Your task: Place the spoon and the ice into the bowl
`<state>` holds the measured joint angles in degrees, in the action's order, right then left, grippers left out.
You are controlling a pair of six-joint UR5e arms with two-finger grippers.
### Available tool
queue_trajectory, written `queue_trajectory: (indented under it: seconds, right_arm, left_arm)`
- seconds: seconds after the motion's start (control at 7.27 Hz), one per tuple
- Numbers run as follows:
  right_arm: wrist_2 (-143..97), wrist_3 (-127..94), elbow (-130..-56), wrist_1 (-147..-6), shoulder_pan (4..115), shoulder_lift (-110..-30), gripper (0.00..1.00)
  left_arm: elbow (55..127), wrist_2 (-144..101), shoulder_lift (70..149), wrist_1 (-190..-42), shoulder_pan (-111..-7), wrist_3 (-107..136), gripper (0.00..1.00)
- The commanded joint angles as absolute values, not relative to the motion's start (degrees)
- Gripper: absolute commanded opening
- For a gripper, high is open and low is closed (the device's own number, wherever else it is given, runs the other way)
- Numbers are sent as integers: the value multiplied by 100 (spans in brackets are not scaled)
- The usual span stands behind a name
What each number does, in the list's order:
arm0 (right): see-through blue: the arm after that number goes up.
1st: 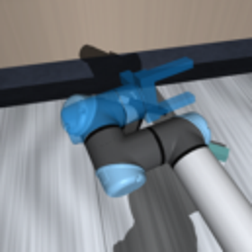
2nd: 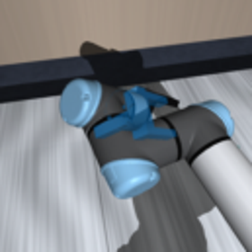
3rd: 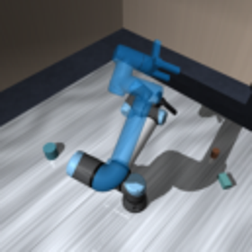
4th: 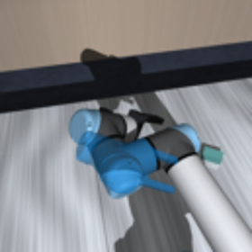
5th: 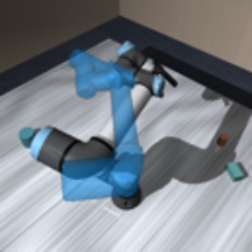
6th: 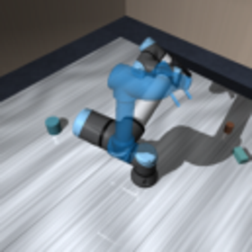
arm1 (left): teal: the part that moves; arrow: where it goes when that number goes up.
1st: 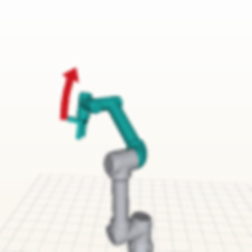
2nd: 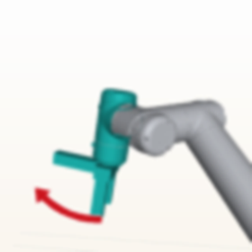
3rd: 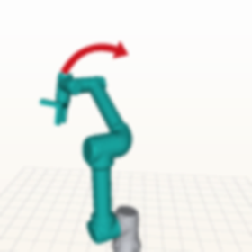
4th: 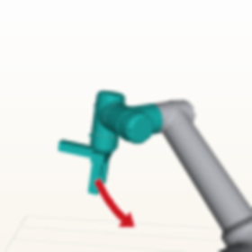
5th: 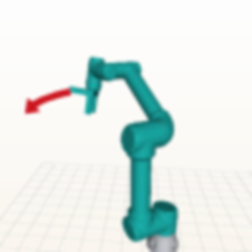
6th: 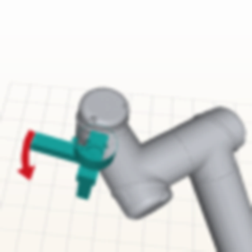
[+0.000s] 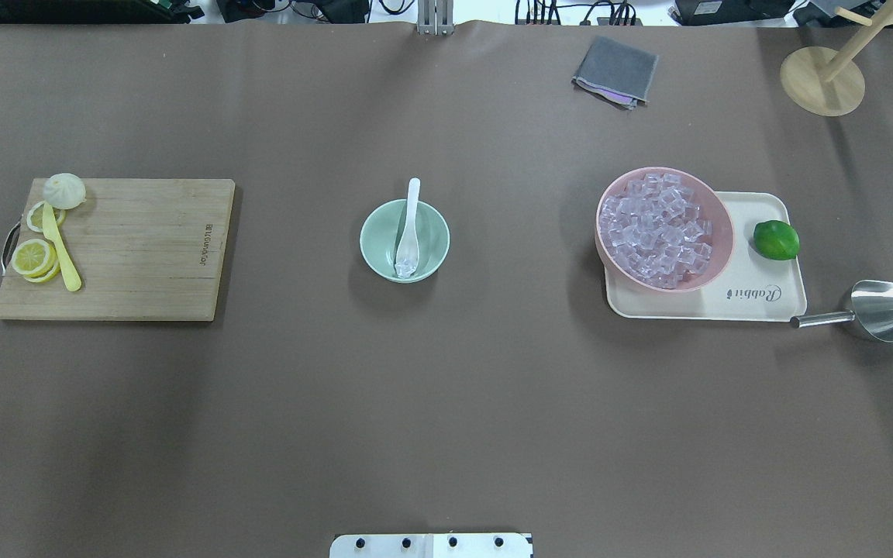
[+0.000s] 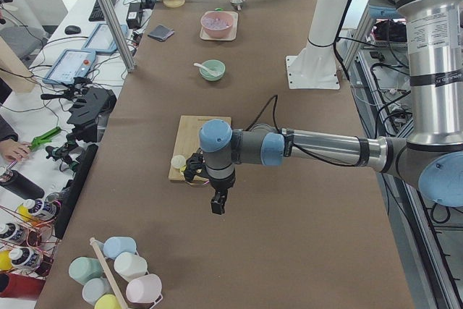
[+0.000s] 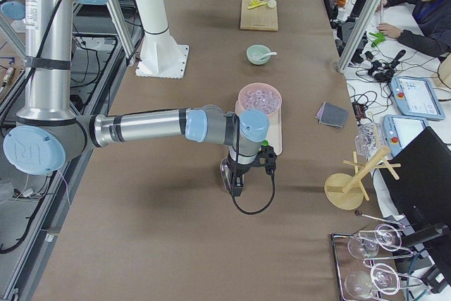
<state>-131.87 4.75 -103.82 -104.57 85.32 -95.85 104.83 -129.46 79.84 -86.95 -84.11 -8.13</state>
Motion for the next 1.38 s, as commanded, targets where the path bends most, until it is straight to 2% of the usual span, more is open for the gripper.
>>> queue_trajectory:
  seconds: [0.0, 1.24]
  right_arm:
    - [-13192, 483, -10362, -10459, 8464, -9598, 100]
    - [-13219, 475, -10362, -10450, 8323, -9650, 100]
  left_arm:
    - [10494, -12946, 7980, -8692, -8411, -809, 100]
    - [10468, -12946, 7963, -8675, -8411, -809, 100]
